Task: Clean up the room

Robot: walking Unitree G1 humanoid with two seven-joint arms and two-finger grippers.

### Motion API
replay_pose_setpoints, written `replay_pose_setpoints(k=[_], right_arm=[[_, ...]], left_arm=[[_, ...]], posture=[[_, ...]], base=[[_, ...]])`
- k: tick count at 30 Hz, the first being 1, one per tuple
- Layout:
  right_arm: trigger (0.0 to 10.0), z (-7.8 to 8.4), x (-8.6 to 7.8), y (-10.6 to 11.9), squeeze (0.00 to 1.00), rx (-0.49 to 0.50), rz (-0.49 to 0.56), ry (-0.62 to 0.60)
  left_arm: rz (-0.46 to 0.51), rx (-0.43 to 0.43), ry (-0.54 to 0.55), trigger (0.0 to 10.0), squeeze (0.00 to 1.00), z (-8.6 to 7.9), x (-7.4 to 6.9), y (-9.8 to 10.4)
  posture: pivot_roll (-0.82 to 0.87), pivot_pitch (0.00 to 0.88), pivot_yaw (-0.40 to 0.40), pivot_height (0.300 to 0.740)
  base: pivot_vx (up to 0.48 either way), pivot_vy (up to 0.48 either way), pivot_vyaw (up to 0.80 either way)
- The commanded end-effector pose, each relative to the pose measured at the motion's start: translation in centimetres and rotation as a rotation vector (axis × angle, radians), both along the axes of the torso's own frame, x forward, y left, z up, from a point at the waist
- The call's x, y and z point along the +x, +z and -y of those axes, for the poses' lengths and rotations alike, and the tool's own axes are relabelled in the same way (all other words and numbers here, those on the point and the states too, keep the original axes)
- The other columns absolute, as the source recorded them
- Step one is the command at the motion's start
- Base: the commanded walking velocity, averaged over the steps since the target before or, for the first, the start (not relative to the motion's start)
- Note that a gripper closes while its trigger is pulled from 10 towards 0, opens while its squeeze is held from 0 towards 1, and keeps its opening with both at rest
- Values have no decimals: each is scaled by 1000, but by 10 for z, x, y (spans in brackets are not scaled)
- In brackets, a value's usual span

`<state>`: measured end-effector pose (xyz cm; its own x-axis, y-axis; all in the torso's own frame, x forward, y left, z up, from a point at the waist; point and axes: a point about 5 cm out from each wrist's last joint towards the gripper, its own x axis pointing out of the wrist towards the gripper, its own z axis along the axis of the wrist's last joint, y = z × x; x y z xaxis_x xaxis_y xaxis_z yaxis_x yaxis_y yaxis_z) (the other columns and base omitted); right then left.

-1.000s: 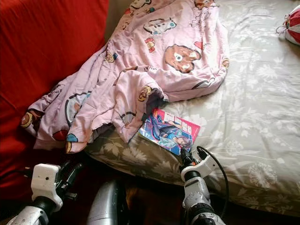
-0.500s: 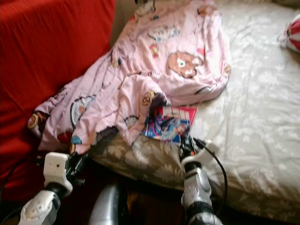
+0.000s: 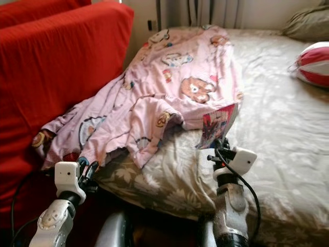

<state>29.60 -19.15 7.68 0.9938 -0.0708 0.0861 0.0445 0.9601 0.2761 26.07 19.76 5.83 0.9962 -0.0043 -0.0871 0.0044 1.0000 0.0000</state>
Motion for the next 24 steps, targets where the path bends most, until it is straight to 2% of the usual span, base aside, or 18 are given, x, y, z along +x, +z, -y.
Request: replay_pose_setpoints(k=[1, 2, 3, 7, 10, 12, 15, 17, 24], right_arm=[[980, -3, 4, 15, 0, -39, 45, 15], [4078, -2, 4, 15, 0, -47, 37, 14], [10000, 0, 3, 16, 0, -63, 31, 14], [10000, 4, 4, 16, 0, -99, -1, -4], [10000, 4, 10, 23, 0, -98, 3, -17], [10000, 4, 13, 23, 0, -129, -14, -21], [10000, 2, 15, 24, 0, -111, -8, -13], [10000, 2, 15, 24, 0, -111, -8, -13], [10000, 2, 12, 20, 0, -105, -22, -20]], left_arm=[[8, -14, 26, 10000, 0, -2, 2, -1], [8, -19, 28, 10000, 0, -1, 4, -2], [8, -24, 30, 10000, 0, 0, 5, -3], [7, -51, 48, 10000, 0, 3, 9, -9], [-10, -76, 67, 10000, 0, 1, 9, -18], [-16, -83, 75, 10000, 0, -1, 8, -20], [-61, -93, 99, 10000, 0, -8, 1, -32], [-61, -93, 99, 10000, 0, -8, 1, -32], [-172, -115, 133, 10000, 0, -16, -15, -58]], posture=[[36, 0, 21, 577], [29, 0, 16, 577], [27, 0, 14, 577], [20, 0, 4, 577], [18, 0, 0, 577], [17, 0, -4, 592], [20, 0, 1, 617], [20, 0, 1, 617], [16, 0, 13, 662]], base=[[0, 0, 0], [0, 0, 0], [0, 0, 0], [0, 0, 0], [0, 0, 0], [0, 0, 0], [0, 0, 0], [0, 0, 0], [0, 0, 0]])
